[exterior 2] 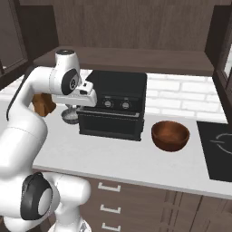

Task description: Pick up the bowls on the counter and stack them on top of one another in the open cabinet. Place the smaller bowl on top of the larger bowl.

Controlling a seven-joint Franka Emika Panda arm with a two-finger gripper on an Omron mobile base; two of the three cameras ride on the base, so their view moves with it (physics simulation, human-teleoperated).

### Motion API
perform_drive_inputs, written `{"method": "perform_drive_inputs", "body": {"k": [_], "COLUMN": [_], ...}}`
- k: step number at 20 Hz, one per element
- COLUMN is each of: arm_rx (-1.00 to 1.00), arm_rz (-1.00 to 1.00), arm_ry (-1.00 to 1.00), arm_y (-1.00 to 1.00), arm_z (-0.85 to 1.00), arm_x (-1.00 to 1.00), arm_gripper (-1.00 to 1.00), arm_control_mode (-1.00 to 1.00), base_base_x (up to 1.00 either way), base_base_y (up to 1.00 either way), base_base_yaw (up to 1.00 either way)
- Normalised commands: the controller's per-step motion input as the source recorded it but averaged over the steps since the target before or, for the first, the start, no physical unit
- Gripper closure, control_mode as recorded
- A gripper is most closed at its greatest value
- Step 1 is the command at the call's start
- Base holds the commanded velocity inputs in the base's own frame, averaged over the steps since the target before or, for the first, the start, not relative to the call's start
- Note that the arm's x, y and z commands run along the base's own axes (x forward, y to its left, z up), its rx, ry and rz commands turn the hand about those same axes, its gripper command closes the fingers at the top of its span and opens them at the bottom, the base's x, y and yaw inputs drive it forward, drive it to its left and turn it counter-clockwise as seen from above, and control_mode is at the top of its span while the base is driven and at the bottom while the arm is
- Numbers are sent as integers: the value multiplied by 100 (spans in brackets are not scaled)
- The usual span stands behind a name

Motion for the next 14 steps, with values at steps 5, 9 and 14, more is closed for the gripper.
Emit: {"method": "perform_drive_inputs", "body": {"k": [5, 9, 14], "arm_rx": [0, 2, 0], "arm_rz": [0, -7, -15], "arm_ry": [0, 0, 0], "arm_y": [1, 55, 100], "arm_z": [-7, -15, -28], "arm_x": [-9, -43, -29], "arm_gripper": [-100, -100, -100], "arm_control_mode": [-100, -100, -100], "base_base_x": [0, 0, 0], "base_base_y": [0, 0, 0], "base_base_yaw": [0, 0, 0]}}
